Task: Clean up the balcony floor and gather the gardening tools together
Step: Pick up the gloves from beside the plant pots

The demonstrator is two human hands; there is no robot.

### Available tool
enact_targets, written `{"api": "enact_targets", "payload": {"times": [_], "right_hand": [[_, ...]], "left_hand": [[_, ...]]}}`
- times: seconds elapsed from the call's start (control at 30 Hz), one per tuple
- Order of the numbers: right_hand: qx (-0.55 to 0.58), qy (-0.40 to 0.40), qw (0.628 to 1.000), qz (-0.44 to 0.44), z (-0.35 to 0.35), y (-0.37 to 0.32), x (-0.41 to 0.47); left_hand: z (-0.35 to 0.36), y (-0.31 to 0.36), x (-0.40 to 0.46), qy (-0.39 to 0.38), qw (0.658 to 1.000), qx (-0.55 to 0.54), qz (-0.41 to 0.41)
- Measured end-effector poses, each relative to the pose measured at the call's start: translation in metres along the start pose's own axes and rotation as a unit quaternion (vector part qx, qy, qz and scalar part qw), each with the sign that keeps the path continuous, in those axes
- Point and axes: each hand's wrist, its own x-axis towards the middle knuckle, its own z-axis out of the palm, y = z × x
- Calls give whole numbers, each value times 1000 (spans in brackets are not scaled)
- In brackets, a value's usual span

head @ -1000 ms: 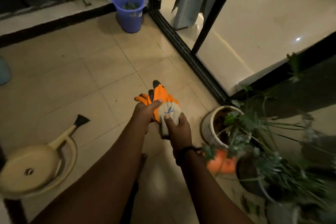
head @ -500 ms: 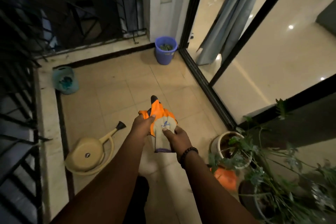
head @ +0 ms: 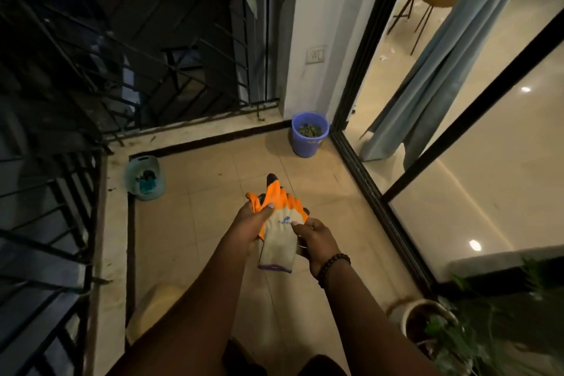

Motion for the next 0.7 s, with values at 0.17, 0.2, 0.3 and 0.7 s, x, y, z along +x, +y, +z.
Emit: {"api": "enact_targets", "payload": {"times": [0.17,0.2,0.3,0.7], "right_hand": [[18,-20,999,-19,24,-54,36],[16,-30,999,-21,29,-65,43],[11,-86,996,-25,44,-93,70],[-124,-208,967,-74,97,-219,187]], "left_hand": [[-13,53,16,11,1000,-7,9],[-12,63,20,19,999,-21,16],[-15,89,46,73,997,-27,19],[-34,194,141,199,972,-116,37]]}}
